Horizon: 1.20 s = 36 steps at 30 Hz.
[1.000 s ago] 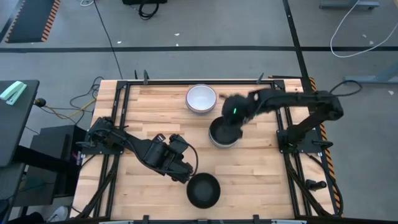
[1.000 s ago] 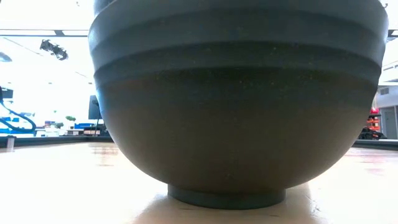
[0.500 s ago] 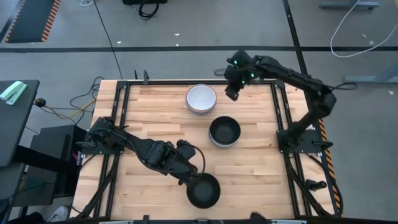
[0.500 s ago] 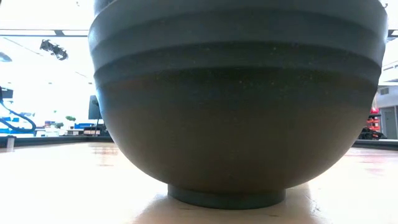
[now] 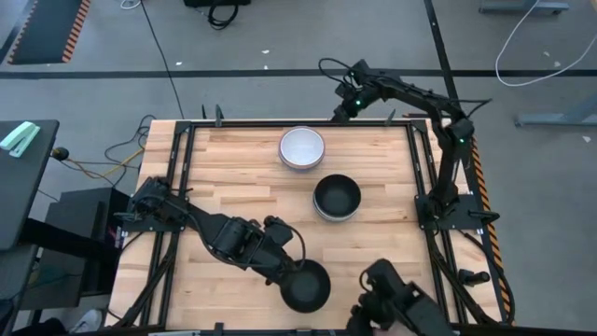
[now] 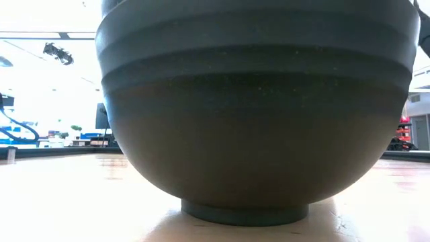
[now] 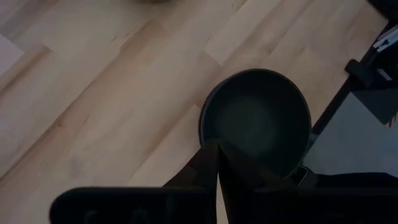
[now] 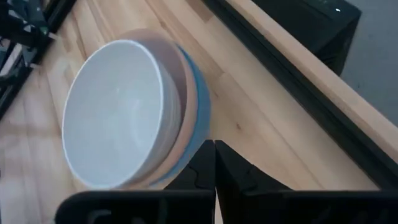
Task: Nest bowls inside each other
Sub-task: Adjust the top stacked bowls
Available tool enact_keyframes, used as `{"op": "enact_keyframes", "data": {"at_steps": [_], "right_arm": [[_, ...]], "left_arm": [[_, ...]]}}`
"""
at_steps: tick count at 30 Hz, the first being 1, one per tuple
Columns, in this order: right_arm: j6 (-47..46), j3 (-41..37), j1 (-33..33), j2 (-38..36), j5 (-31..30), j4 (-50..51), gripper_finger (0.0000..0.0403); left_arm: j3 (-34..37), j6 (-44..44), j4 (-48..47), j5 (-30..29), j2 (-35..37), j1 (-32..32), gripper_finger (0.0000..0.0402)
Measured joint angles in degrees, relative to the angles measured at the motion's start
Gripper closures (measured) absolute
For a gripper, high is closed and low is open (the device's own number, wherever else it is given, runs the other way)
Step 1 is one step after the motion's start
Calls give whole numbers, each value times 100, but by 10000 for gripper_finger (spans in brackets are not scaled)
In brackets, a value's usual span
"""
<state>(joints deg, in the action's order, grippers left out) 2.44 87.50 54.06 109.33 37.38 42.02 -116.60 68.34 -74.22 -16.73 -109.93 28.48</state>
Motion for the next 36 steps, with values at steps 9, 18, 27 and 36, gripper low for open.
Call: {"op": "enact_keyframes", "data": {"at_steps": [9, 18, 27, 36], "right_arm": [[-596, 1158, 8, 1062, 523, 57, 400], [-934, 1375, -40, 1837, 788, 181, 402], [-602, 1375, -585, 1896, 750, 417, 402], [-460, 1377, -1410, 1771, 661, 663, 402]], "left_arm": [[0, 27, 6, -13, 0, -74, 383], [0, 107, -2, -11, 0, -71, 386], [0, -2, -13, -18, 0, -133, 382], [0, -46, -20, -18, 0, -144, 386]]}}
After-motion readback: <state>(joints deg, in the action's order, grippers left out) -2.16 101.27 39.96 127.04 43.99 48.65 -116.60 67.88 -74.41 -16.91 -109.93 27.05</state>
